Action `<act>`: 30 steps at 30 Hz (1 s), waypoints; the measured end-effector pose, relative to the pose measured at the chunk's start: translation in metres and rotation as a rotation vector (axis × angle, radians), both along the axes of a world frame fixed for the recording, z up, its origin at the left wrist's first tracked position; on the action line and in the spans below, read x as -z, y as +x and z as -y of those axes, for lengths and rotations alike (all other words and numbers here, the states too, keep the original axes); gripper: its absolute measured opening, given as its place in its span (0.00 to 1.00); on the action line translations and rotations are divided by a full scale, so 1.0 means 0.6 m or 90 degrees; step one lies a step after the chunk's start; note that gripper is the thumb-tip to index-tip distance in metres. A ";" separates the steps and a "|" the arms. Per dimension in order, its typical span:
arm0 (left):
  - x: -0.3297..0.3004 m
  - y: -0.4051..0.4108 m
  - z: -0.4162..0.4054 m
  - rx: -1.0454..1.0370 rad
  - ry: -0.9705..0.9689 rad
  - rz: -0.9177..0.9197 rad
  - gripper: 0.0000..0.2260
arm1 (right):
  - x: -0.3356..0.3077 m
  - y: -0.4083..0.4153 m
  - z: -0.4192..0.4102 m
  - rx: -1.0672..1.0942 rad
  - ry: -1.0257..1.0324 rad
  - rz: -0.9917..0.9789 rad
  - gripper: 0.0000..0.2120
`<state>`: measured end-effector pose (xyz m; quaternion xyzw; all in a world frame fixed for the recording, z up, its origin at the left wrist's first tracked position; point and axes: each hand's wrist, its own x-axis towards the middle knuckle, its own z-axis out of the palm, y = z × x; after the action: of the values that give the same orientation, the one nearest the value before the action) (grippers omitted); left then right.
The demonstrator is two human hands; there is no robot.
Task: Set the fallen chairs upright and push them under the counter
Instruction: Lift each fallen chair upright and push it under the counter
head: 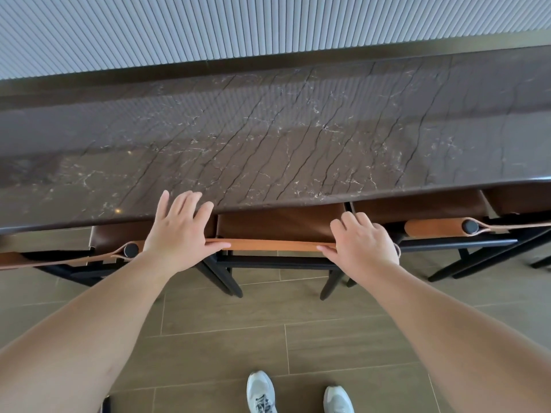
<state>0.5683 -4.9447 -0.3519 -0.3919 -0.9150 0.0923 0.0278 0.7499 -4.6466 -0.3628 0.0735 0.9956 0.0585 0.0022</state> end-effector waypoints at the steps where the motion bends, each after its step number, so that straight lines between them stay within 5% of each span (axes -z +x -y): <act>1: 0.005 0.006 0.000 -0.001 0.003 0.005 0.39 | 0.002 0.004 -0.004 -0.003 -0.006 -0.011 0.22; 11: 0.004 0.026 -0.016 0.045 0.053 0.137 0.17 | 0.011 0.010 -0.026 -0.082 -0.012 -0.080 0.17; 22: 0.022 0.036 -0.075 -0.018 0.041 0.062 0.36 | 0.012 -0.016 -0.093 -0.047 -0.008 -0.046 0.20; 30: 0.043 0.029 -0.076 -0.018 0.004 0.018 0.39 | 0.022 -0.022 -0.096 -0.021 -0.019 -0.028 0.23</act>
<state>0.5857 -4.8992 -0.3775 -0.3801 -0.9210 0.0840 0.0148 0.7365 -4.5892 -0.3760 0.0585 0.9972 0.0422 -0.0196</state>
